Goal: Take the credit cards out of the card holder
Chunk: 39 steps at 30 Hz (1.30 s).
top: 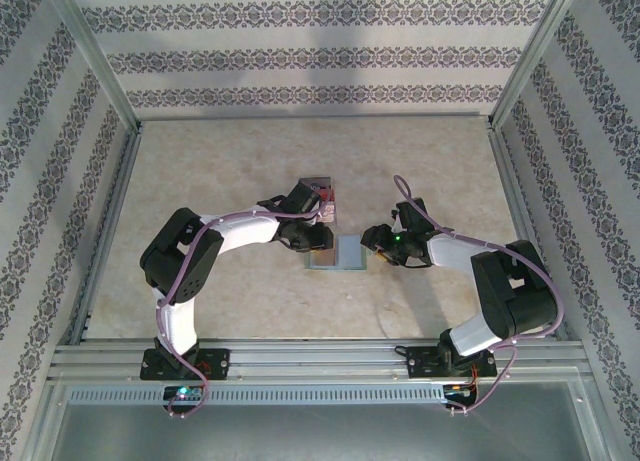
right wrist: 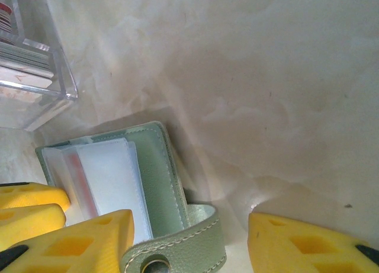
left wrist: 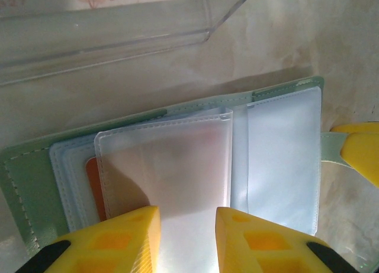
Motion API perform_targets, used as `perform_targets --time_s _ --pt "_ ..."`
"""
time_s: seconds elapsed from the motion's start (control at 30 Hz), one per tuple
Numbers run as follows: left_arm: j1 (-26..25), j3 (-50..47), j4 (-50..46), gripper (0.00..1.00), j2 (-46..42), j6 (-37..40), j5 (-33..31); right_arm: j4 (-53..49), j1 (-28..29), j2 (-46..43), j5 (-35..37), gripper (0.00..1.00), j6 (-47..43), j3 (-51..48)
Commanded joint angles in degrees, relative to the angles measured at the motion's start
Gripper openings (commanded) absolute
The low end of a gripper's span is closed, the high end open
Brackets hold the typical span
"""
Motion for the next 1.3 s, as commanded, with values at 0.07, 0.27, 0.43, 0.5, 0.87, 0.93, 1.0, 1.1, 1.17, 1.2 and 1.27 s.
perform_targets --time_s 0.07,0.27,0.43,0.5,0.87,0.93,1.0,1.1,1.17,1.2,1.27 --pt "-2.24 1.67 0.10 0.31 1.93 -0.40 1.50 14.98 5.49 3.97 -11.20 0.53 0.82 1.76" --pt "-3.46 2.47 1.85 0.31 2.19 -1.70 3.26 15.23 5.50 4.23 -11.38 0.52 1.12 2.02" --pt "-3.76 3.56 3.46 0.31 3.27 -2.69 4.72 15.41 5.49 4.23 -11.33 0.52 1.14 2.02" --pt "-3.94 4.39 3.70 0.31 3.80 -2.93 4.91 15.67 5.49 4.14 -11.36 0.52 1.33 1.93" --pt "-4.12 9.94 3.24 0.31 5.56 -2.50 5.48 16.03 5.06 3.81 -11.64 0.43 1.75 1.68" --pt "-4.13 10.12 3.23 0.31 5.45 -2.46 5.32 16.01 4.67 3.38 -11.51 0.43 1.59 1.26" --pt "-4.14 10.04 3.10 0.31 4.61 -2.20 4.93 15.94 4.11 2.88 -11.63 0.43 1.59 0.73" --pt "-4.12 10.05 2.78 0.31 2.69 -1.55 3.84 15.94 3.34 2.31 -11.90 0.41 1.42 0.18" --pt "-4.12 10.11 3.39 0.31 1.70 -1.64 3.71 15.85 3.11 2.12 -12.24 0.40 1.41 0.09" --pt "-4.12 10.12 4.30 0.31 1.40 -2.01 4.03 15.85 3.03 2.15 -12.33 0.40 1.33 0.09" --pt "-4.12 10.46 6.20 0.30 1.26 -2.89 4.90 15.69 2.88 2.12 -12.65 0.40 1.17 0.09"
